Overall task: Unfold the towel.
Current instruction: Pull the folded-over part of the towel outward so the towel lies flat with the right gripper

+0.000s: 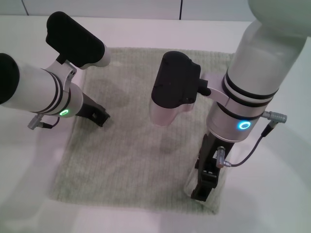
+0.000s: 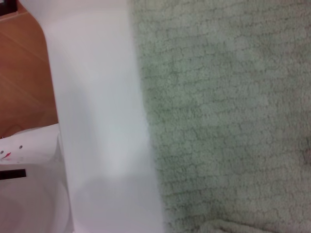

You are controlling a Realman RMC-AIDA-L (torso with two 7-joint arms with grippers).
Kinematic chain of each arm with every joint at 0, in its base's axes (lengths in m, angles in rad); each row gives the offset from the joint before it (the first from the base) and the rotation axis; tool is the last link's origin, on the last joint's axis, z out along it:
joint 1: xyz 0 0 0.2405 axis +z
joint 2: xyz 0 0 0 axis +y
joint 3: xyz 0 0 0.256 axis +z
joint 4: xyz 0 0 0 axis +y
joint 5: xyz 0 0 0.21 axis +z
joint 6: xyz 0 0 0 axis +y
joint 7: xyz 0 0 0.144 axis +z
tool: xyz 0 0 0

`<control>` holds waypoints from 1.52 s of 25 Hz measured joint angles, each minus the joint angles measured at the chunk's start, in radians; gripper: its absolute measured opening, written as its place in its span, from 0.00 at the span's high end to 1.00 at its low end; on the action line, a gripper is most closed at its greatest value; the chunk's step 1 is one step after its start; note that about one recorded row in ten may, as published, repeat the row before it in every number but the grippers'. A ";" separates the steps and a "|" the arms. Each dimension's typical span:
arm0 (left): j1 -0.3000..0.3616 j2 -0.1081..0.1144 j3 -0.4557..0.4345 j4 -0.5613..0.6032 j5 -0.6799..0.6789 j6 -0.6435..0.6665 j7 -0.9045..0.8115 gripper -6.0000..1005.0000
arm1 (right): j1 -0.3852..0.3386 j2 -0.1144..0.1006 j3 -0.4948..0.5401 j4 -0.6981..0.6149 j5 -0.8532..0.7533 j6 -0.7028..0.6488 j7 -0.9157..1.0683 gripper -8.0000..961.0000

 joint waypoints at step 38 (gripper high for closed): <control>-0.005 0.000 0.000 0.002 0.000 0.000 0.000 1.00 | 0.019 -0.001 -0.059 0.024 -0.012 0.013 -0.002 0.41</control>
